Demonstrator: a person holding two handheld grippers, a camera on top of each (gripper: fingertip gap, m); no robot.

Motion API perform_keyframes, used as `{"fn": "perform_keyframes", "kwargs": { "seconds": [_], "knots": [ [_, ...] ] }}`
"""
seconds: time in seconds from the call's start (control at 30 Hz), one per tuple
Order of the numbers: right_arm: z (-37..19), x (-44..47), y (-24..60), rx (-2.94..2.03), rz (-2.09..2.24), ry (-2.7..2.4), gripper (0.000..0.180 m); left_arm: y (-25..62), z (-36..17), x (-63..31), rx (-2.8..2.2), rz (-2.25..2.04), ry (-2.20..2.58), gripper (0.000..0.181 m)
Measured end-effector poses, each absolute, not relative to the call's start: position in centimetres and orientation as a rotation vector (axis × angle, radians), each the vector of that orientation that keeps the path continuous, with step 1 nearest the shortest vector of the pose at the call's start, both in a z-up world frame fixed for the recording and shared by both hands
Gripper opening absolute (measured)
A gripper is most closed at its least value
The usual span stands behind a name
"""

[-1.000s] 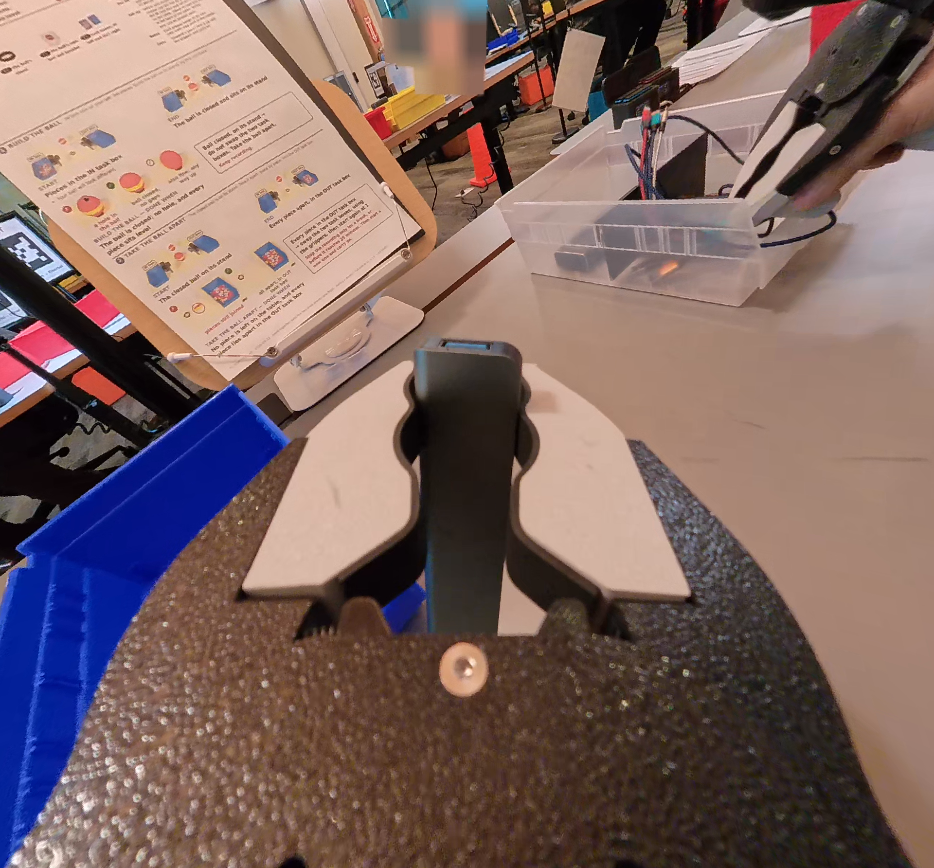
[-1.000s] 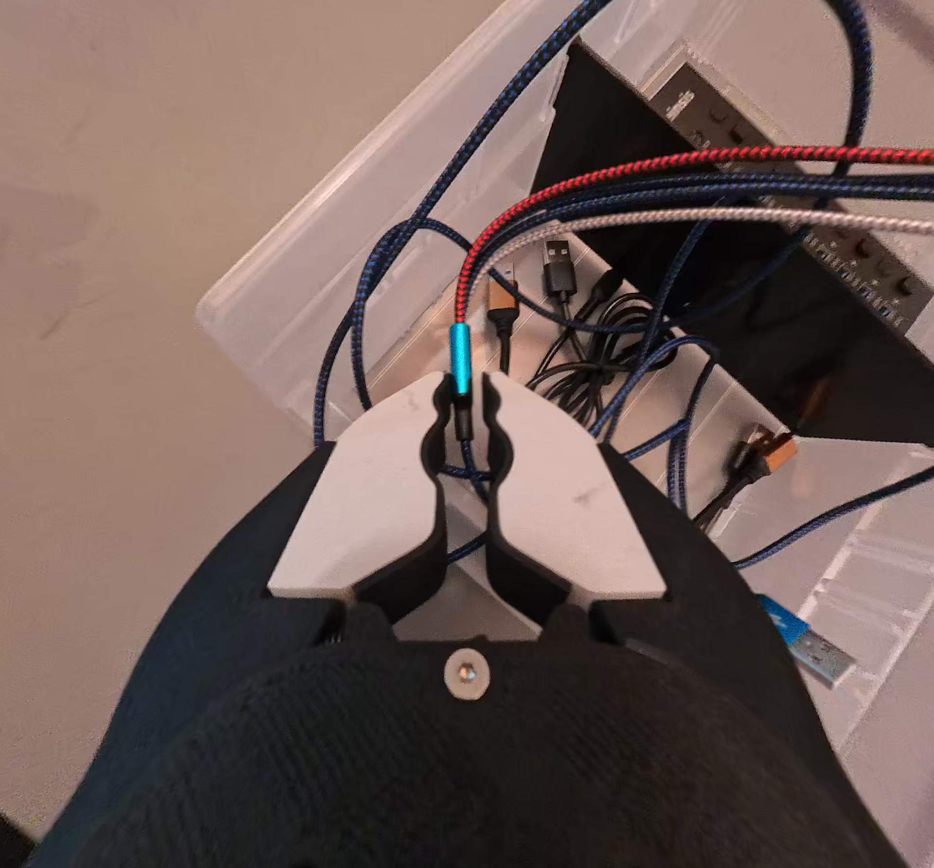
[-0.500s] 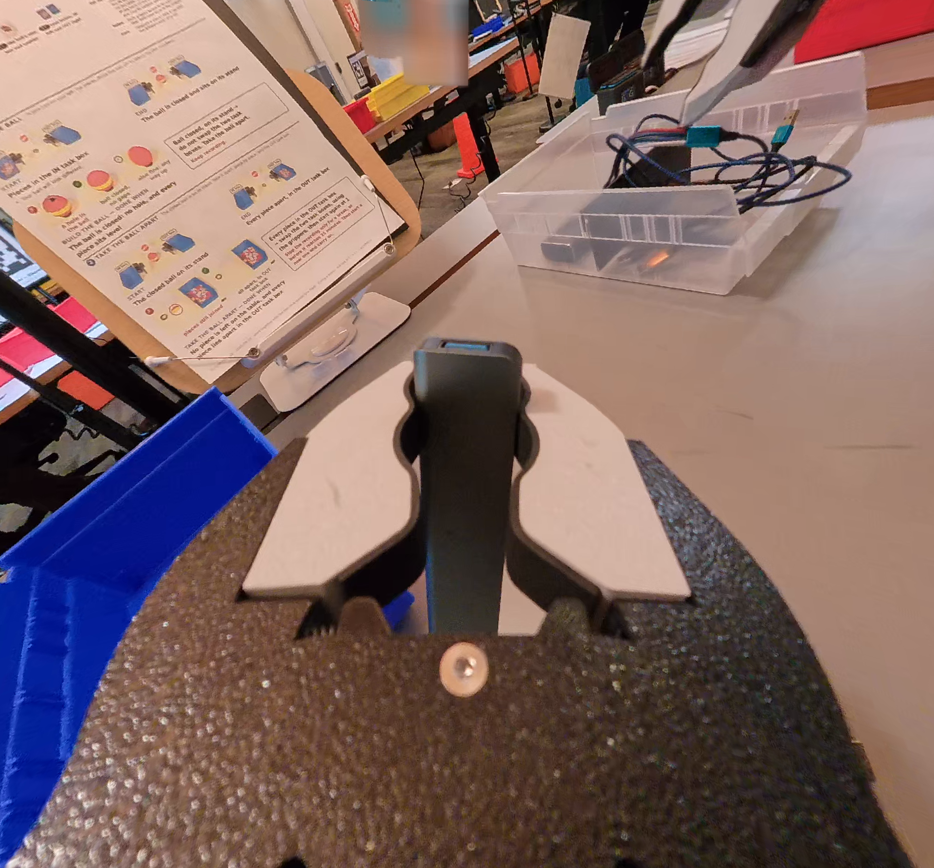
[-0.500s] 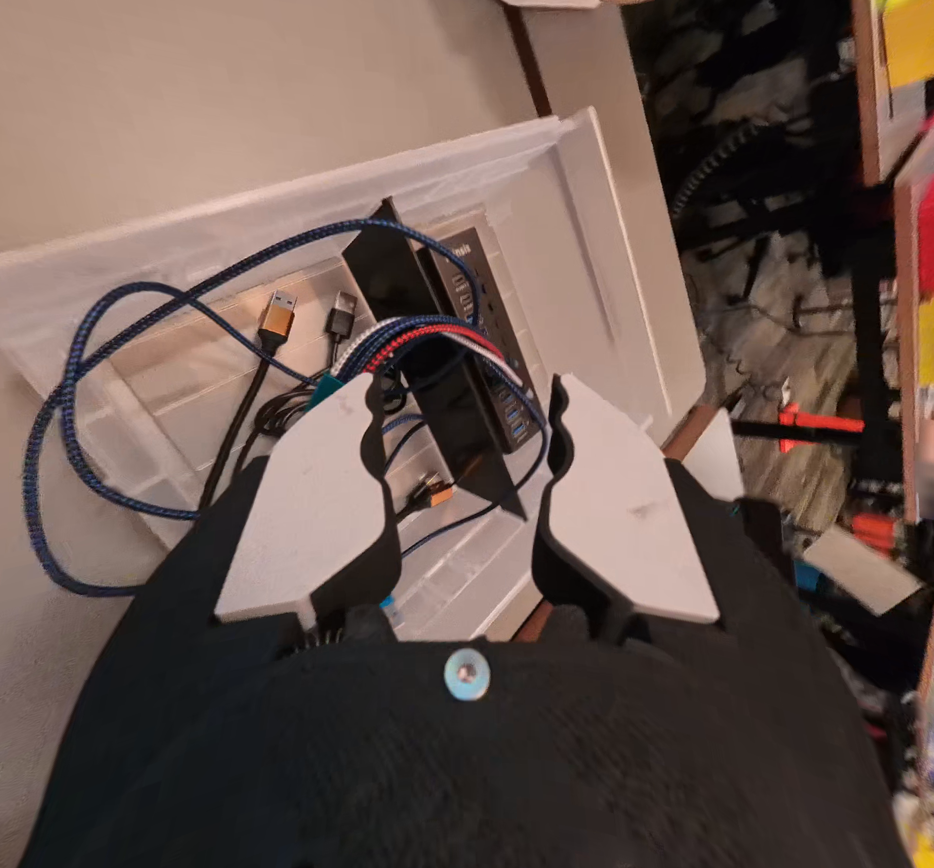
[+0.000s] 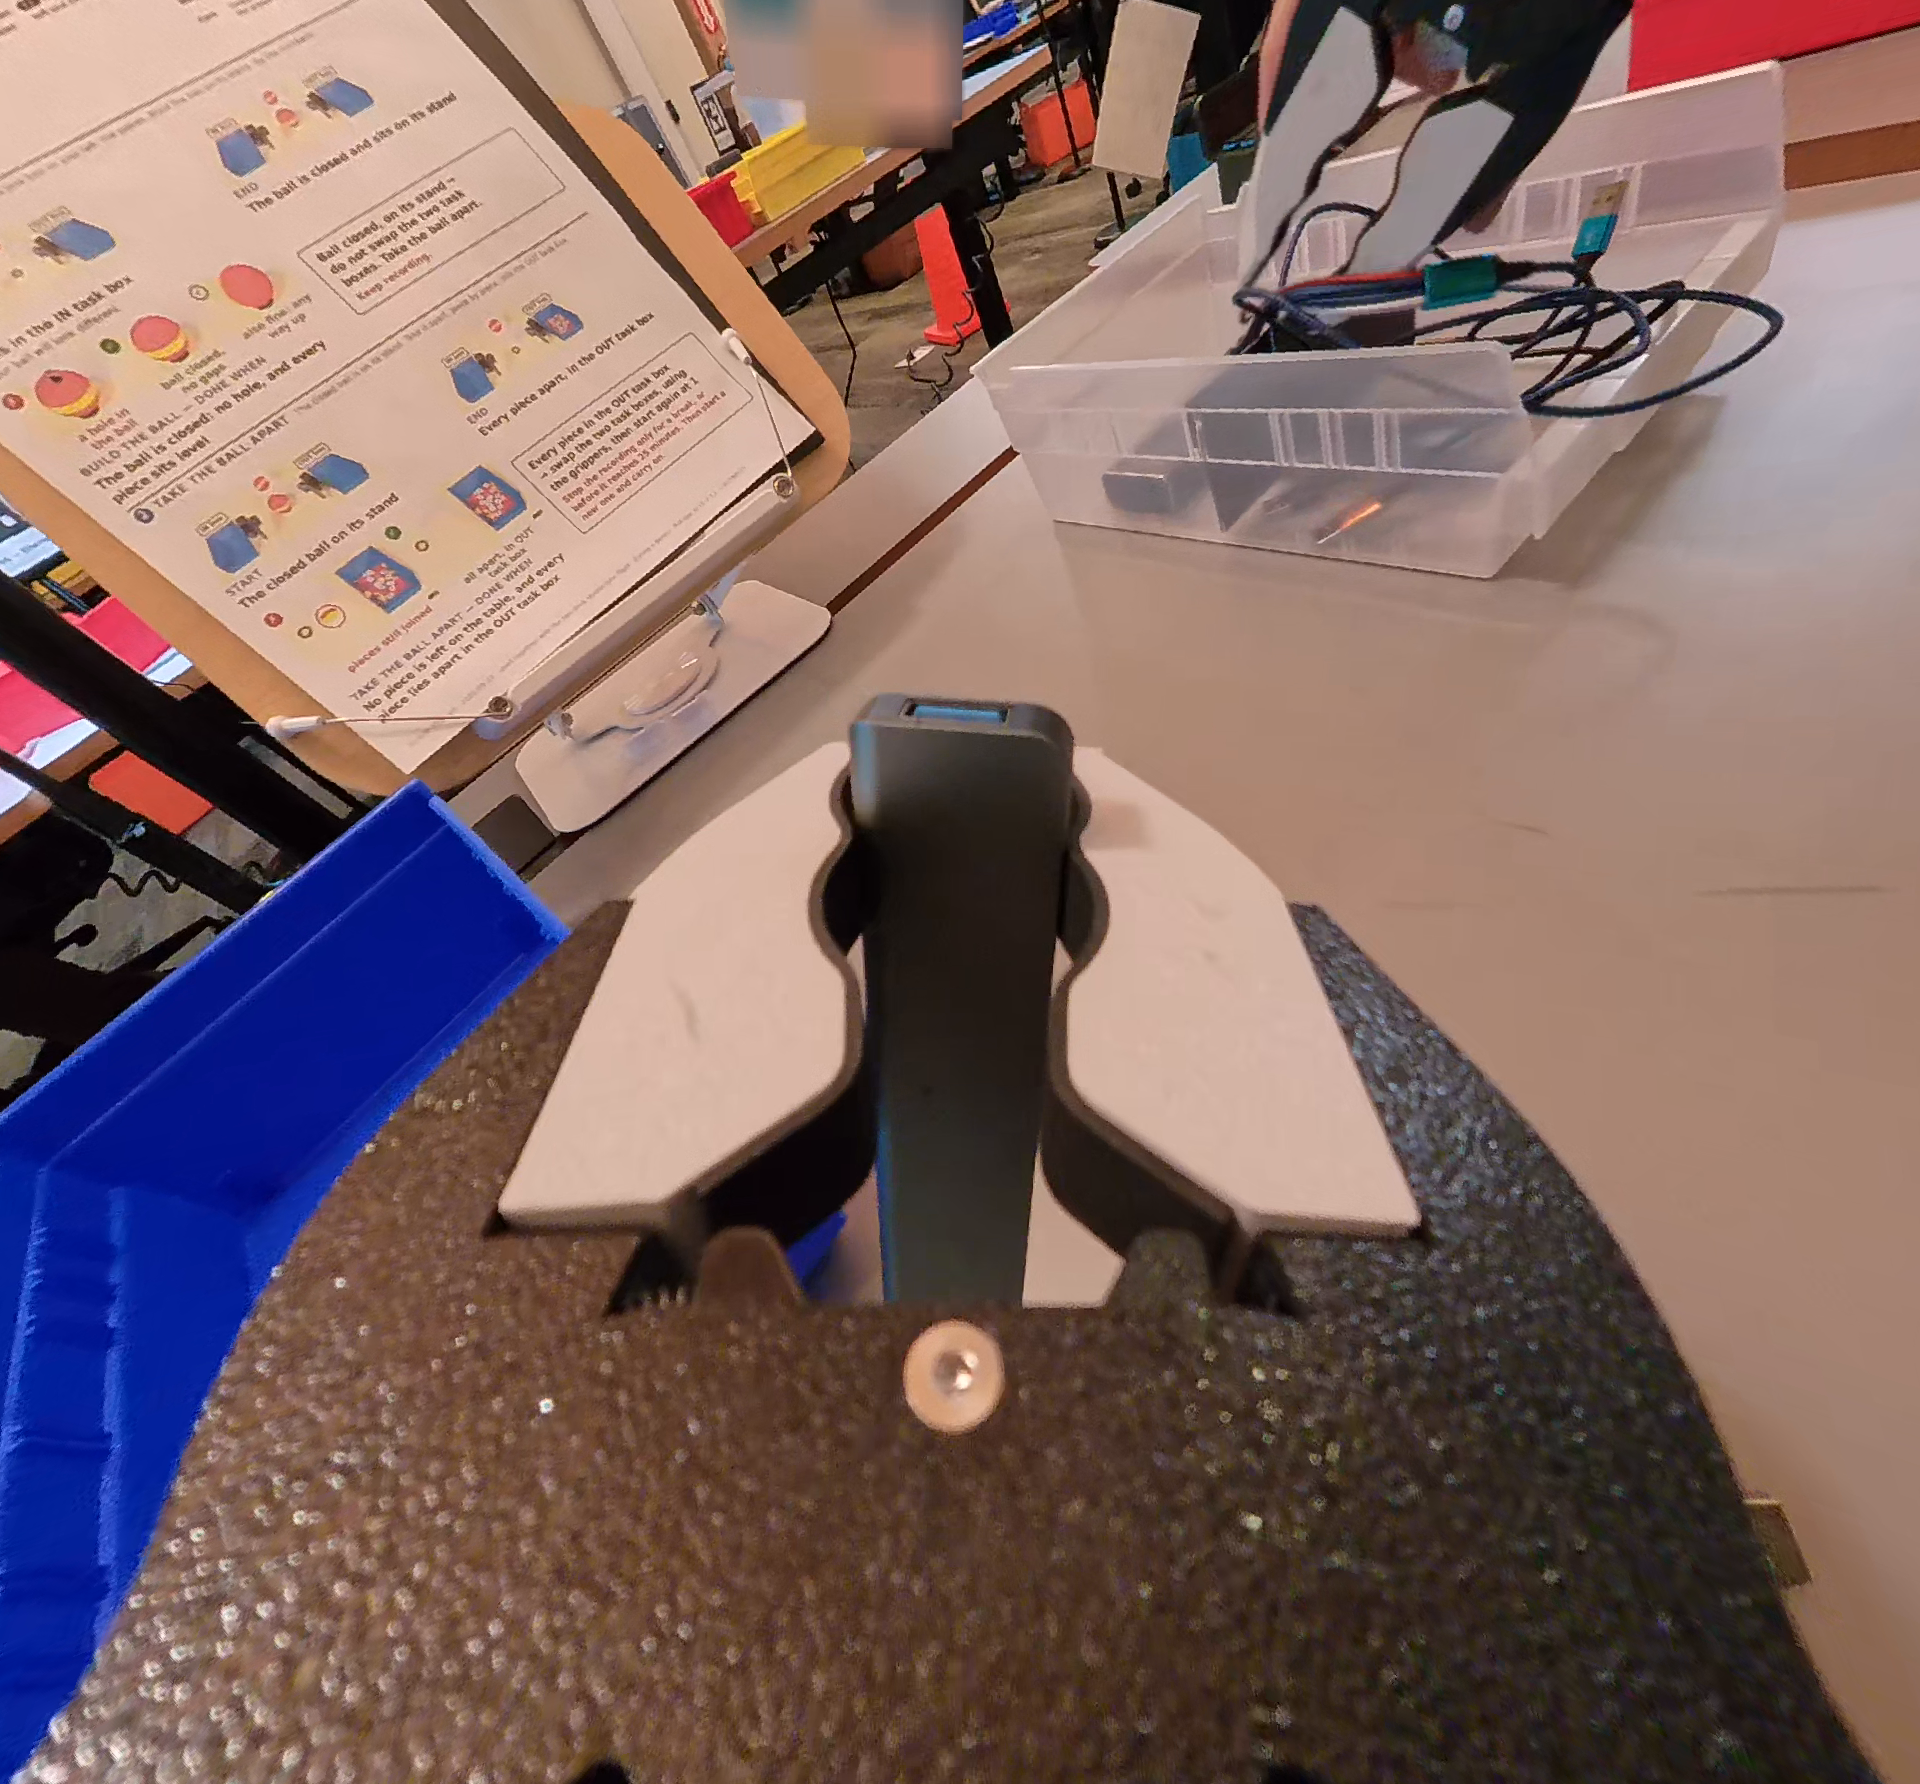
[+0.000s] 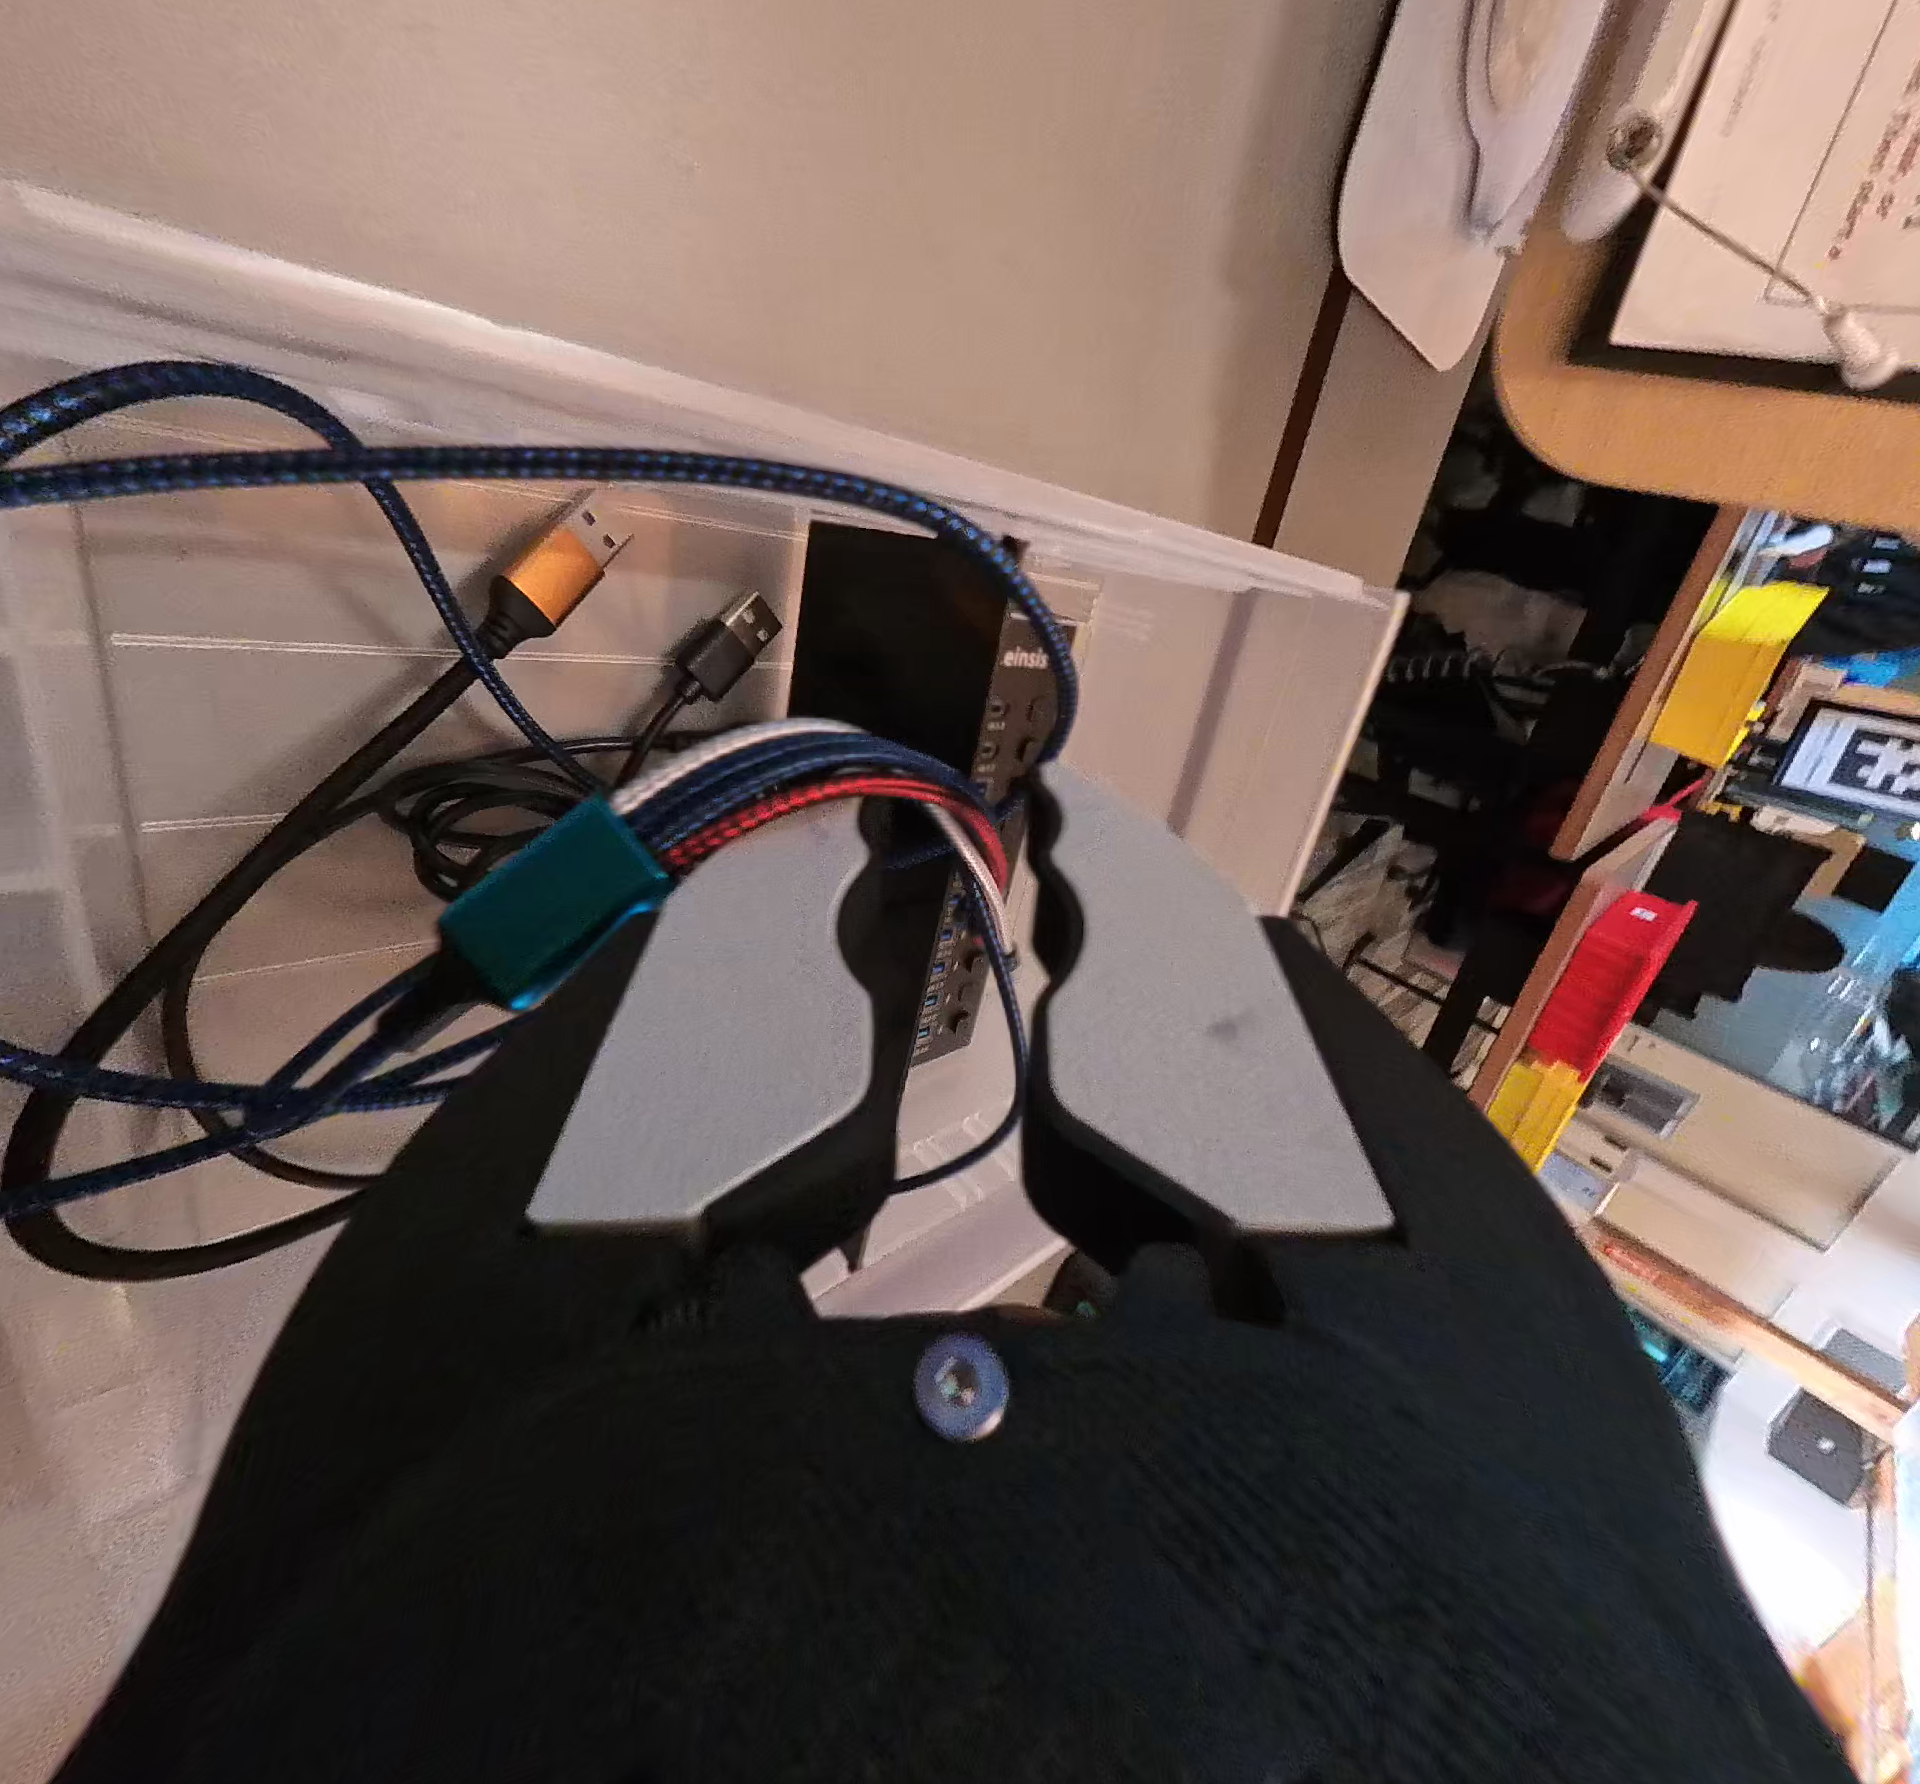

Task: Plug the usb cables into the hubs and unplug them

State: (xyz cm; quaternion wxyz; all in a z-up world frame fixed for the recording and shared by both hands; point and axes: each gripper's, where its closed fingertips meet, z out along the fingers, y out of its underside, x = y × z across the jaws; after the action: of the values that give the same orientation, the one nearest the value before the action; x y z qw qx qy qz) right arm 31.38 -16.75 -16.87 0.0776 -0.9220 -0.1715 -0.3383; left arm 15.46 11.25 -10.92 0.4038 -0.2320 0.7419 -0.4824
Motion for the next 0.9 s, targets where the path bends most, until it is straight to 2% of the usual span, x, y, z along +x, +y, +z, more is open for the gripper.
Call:
{"fn": "perform_keyframes", "kwargs": {
  "seconds": [0.03, 0.17, 0.37, 0.5, 0.7, 0.9],
  "knots": [
    [-17.2, 31.3, -16.6, -2.759, -1.013, -0.552, 0.015, 11.2, -10.9, 15.4, -0.584, -1.217, 1.873, 0.033],
    [-15.4, 32.1, -17.9, -2.773, -1.241, -0.53, 0.01, 11.4, -10.9, 15.5, -0.591, -1.22, 1.87, 0.033],
    [-7.3, 32.3, -23.3, -2.681, -1.587, 0.091, 0.008, 11.4, -11.0, 15.6, -0.601, -1.233, 1.868, 0.033],
    [-7.0, 28.2, -26.5, -2.81, -1.344, 0.589, 0.007, 11.1, -11.0, 15.5, -0.592, -1.229, 1.872, 0.033],
    [-5.2, 26.4, -23.8, -2.599, -1.184, 0.709, 0.006, 10.6, -11.2, 15.5, -0.586, -1.229, 1.881, 0.033],
    [-8.1, 27.7, -23.7, -2.527, -0.973, 0.846, 0.006, 10.3, -11.1, 15.3, -0.57, -1.222, 1.886, 0.033]
  ]
}}
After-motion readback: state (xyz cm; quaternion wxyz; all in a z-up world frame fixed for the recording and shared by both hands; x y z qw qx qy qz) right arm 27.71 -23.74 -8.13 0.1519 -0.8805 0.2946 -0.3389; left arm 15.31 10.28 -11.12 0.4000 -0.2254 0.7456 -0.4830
